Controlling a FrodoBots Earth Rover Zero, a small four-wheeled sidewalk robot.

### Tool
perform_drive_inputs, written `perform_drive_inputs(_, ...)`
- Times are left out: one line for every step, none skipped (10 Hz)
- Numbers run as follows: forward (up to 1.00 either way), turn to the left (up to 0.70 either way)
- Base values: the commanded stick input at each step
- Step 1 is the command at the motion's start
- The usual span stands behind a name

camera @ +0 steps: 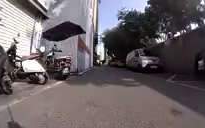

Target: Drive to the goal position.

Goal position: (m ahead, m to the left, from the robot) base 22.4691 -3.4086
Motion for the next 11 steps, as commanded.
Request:
perform_drive_inputs(0.45,0.00)
perform_drive_inputs(0.45,0.00)
perform_drive_inputs(0.45,0.00)
perform_drive_inputs(0.45,0.00)
perform_drive_inputs(0.45,0.00)
perform_drive_inputs(0.45,0.00)
perform_drive_inputs(0.45,0.00)
perform_drive_inputs(0.45,0.00)
perform_drive_inputs(0.45,0.00)
perform_drive_inputs(0.45,0.00)
perform_drive_inputs(0.45,0.00)
